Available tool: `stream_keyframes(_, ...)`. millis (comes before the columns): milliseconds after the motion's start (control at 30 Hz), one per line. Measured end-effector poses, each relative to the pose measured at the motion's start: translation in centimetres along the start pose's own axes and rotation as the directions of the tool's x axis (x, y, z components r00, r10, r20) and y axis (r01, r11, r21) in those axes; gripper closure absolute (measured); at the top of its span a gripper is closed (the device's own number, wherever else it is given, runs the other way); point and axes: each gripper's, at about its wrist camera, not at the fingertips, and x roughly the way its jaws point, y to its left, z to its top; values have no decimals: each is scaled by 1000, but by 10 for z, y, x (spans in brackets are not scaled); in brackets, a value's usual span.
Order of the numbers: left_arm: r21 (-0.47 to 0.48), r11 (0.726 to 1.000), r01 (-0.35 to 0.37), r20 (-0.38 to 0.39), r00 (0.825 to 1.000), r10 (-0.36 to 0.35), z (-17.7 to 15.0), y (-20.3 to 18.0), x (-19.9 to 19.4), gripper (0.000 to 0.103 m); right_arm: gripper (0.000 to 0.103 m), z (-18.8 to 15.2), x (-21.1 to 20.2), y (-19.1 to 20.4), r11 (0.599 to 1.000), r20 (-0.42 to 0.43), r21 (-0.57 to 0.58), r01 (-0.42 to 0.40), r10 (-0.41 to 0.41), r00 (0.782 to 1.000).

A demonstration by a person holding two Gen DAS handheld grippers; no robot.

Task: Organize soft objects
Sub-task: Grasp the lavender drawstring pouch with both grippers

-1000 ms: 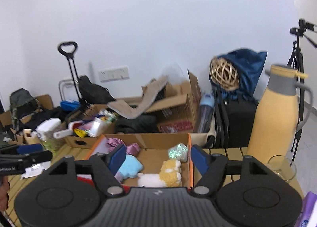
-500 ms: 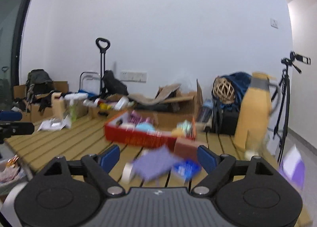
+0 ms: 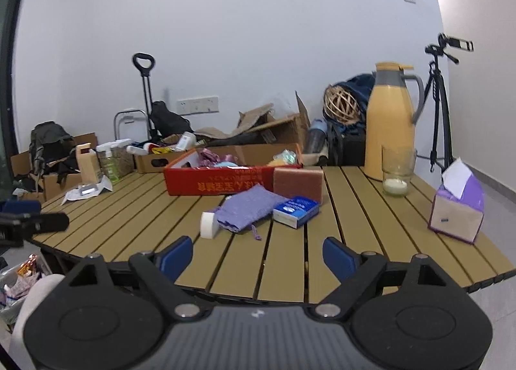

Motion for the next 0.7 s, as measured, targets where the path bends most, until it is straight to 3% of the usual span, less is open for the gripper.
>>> stream_keyframes(100, 5, 1000, 16, -30, 999, -16, 2, -8, 33, 4, 16, 0, 24, -8, 1000, -24, 22, 17, -17, 1000)
stream_keyframes(267, 52, 998, 44, -71, 997, -40, 14, -34, 101, 20, 17, 12, 66, -22, 999, -43, 31, 35, -34, 999)
stream_keyframes(367, 70, 995, 75, -78, 994, -70, 24, -46, 141, 24, 22, 23, 93, -29, 999, -63, 30, 24, -22, 998)
stream_keyframes(467, 70, 992, 107, -73, 992, -102, 41, -42, 179, 30, 28, 30, 125, -32, 998, -105, 61, -30, 37, 994)
stream_keyframes(567, 80, 982, 169, -94, 982, -162, 59, -34, 219, 34, 37, 34, 170, -32, 974, -166, 191, -125, 157, 974)
stream_keyframes(633, 60, 982, 180, -104, 979, -173, 66, -28, 243, 40, 43, 36, 201, -22, 975, -187, 185, -127, 162, 969)
stream_keyframes(700, 12, 979, 201, -141, 970, -197, 64, -20, 263, 47, 43, 39, 225, -13, 983, -205, 161, -84, 117, 972)
